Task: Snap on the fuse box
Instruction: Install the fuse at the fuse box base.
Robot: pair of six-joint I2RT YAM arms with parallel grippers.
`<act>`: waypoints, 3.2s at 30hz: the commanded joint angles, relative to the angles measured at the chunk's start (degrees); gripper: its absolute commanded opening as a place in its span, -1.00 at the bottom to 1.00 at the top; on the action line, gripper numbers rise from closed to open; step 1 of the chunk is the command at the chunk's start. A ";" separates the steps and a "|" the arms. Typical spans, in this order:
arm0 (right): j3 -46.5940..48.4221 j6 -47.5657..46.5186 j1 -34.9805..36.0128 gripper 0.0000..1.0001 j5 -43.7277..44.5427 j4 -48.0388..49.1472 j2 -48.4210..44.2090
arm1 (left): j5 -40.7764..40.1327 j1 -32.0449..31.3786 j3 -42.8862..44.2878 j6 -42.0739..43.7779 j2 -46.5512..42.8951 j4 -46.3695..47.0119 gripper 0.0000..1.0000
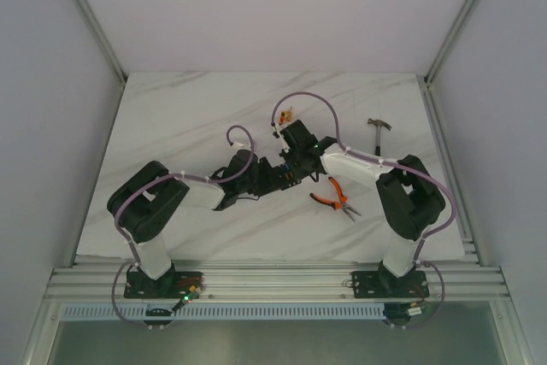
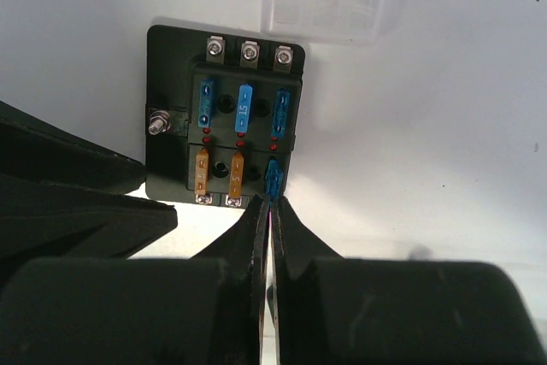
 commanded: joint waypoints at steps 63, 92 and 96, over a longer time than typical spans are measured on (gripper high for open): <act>6.18 2.65 -3.44 -1.00 -6.42 -9.06 7.01 | -1.18 1.30 2.74 3.26 2.93 -7.33 -0.07; -6.34 8.75 4.83 -1.00 -4.86 -7.94 13.28 | -1.73 -0.99 -1.35 -0.24 1.40 -4.89 -0.09; -6.05 8.88 5.49 -1.00 -4.94 -7.78 14.14 | -2.86 -1.84 -3.07 -0.76 0.10 -4.94 -0.09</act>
